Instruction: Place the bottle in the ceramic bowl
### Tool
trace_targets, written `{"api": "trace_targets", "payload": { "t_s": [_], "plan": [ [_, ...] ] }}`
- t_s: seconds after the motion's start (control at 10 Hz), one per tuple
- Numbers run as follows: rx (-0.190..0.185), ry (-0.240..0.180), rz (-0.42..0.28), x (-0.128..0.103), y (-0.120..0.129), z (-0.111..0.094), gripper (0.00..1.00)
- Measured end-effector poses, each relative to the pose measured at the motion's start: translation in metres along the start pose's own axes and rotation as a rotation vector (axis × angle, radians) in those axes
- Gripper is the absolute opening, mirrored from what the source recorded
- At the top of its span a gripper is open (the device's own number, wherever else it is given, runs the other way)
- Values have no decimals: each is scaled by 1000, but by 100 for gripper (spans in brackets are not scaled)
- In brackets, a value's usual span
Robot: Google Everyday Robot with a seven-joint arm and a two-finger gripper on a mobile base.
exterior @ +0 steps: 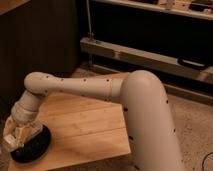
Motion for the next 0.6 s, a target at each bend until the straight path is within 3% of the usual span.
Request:
{"api": "trace_targets", "payload": {
  "t_s": [0.4, 0.6],
  "plan": [
    [-33, 0, -9, -38, 37, 17, 0],
    [-71, 1, -4, -37, 45, 35, 0]
  ]
}}
